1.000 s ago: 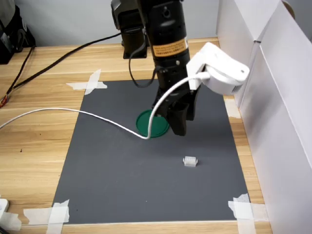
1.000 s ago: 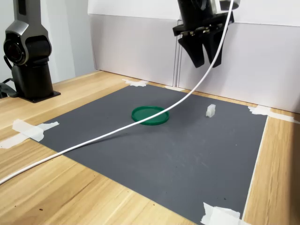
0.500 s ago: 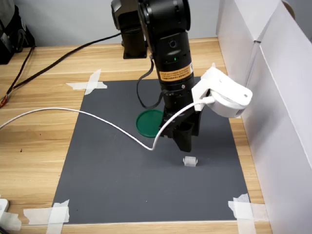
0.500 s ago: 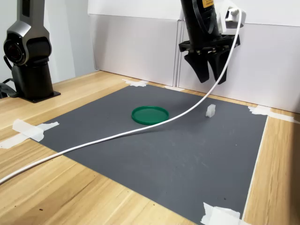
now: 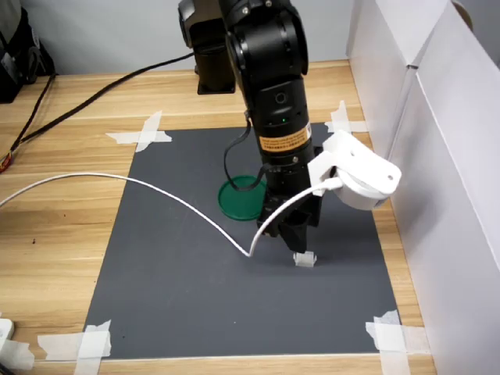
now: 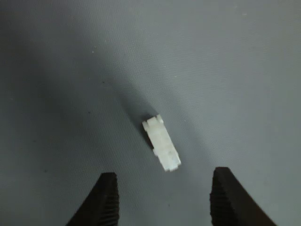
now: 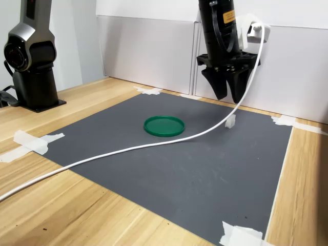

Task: Grasp a white terminal and put it in the green lid.

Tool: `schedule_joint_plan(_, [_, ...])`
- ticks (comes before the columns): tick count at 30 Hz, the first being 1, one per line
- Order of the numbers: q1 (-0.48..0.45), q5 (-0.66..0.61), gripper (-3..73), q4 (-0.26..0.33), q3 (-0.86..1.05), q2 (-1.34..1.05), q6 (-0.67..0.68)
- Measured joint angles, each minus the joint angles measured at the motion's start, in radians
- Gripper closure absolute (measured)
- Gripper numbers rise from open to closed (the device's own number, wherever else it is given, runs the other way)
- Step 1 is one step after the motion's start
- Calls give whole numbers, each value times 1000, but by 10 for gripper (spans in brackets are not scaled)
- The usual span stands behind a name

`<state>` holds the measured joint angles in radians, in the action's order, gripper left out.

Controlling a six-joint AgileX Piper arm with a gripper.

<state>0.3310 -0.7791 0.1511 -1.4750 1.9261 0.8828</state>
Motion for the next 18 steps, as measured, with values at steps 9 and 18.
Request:
schedule_joint_plan(9, [0, 43, 196, 3, -1, 49, 14])
schedule_joint_plan(18, [0, 45, 196, 28, -2, 81, 17])
